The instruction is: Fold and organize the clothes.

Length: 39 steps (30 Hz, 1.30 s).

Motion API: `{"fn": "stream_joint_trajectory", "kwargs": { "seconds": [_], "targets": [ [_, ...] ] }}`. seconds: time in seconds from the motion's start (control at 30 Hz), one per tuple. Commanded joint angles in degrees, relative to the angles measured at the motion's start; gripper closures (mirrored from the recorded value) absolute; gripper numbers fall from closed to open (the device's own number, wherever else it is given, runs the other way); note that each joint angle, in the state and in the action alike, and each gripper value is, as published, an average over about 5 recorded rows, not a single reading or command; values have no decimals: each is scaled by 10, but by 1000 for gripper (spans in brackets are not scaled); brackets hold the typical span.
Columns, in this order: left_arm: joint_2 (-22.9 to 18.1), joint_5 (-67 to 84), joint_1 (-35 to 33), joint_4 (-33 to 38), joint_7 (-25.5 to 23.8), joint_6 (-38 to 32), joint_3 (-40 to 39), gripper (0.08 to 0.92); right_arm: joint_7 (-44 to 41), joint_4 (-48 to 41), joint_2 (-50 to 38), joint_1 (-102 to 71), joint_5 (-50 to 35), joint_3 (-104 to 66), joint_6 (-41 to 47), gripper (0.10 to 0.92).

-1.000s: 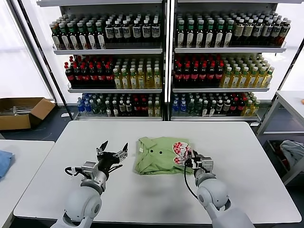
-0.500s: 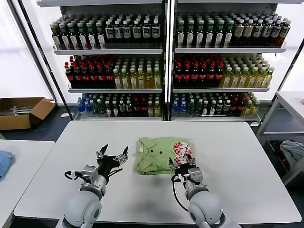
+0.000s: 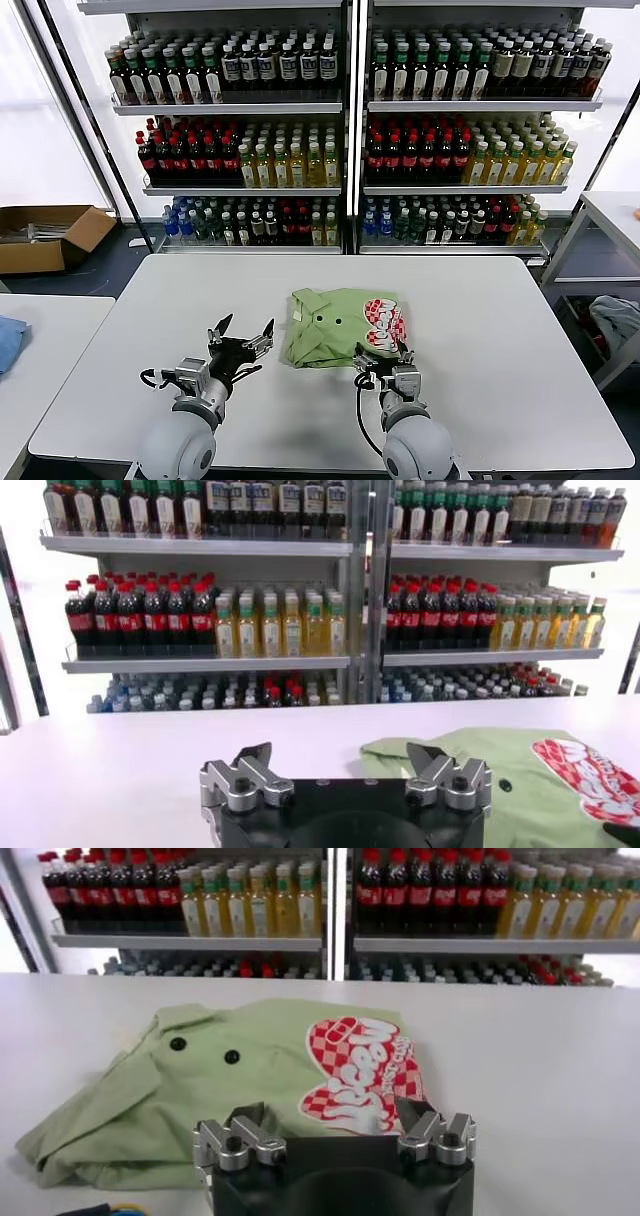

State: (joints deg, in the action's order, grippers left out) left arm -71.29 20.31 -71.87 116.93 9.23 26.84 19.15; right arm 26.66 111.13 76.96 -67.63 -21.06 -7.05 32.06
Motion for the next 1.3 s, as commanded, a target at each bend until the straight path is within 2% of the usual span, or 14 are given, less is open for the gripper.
{"fn": "stream_joint_trajectory", "kwargs": {
  "seconds": [0.03, 0.77, 1.0, 1.13, 1.3],
  "targets": [
    [1, -2, -7, 3, -3, 0, -2, 177, 15, 5, 53, -21, -27, -42, -6, 203],
    [2, -2, -17, 17, -4, 2, -1, 177, 20, 1, 34, -43, -37, -37, -3, 203],
    [-2, -2, -22, 21, -5, 3, 1, 177, 20, 52, 6, -36, -33, -29, 11, 203],
    [-7, -2, -26, 27, -4, 4, 5, 177, -4, 84, -4, -31, 5, -11, 10, 203],
    [-5, -3, -33, 33, -3, 5, 9, 177, -19, 43, 2, 5, 8, 37, 6, 203]
  ]
}}
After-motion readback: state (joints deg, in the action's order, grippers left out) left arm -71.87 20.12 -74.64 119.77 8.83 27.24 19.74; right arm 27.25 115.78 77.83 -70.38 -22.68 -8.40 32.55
